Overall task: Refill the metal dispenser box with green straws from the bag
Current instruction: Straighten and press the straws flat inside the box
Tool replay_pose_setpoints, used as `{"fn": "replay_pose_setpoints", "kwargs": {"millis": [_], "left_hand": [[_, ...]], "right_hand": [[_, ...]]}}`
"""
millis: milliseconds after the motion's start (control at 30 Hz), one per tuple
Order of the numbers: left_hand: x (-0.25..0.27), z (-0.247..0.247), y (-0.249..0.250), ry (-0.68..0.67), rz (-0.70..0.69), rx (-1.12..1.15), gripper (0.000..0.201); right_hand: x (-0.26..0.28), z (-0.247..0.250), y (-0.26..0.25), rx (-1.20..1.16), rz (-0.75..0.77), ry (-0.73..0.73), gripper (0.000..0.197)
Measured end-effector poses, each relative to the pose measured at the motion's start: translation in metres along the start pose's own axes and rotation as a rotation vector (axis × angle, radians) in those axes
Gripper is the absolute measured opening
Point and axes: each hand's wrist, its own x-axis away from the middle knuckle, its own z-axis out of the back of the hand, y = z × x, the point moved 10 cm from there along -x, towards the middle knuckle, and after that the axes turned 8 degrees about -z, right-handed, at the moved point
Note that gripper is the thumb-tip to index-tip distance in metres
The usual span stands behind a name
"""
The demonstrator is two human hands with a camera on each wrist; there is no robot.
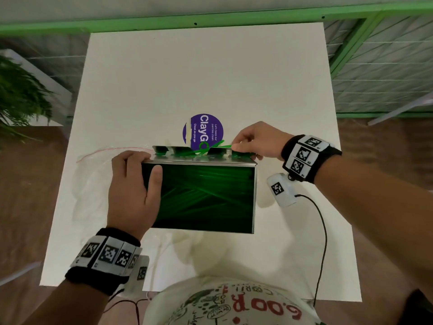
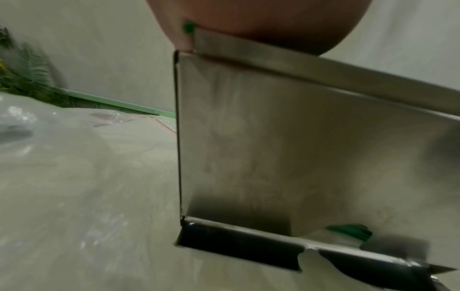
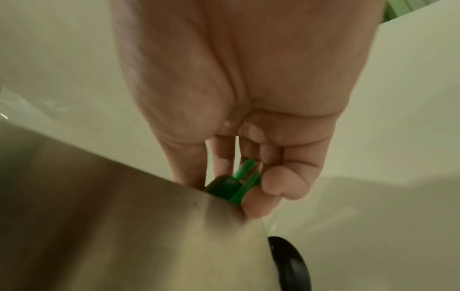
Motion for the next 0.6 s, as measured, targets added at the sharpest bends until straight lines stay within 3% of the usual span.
{"fn": "replay_pose_setpoints", "kwargs": {"millis": [200,467,600], "left_hand": [[0.011,0.001,0.000,0.025,-0.010,0.007,0.050],[0.021,0.005,0.000,0.068,-0.032,0.019,0.045],[0.024,0.005,0.000,0.082,-0.041,0.024,0.044]], "right_hand": [[0.015,0.011,0.016,-0.188,-0.028,0.051,0.013],[0.031,0.066,0.045,-0.072,-0.139,0.108,0.014],[0.042,0.085,0.054,-0.153,-0.172,0.129,0.014]]}}
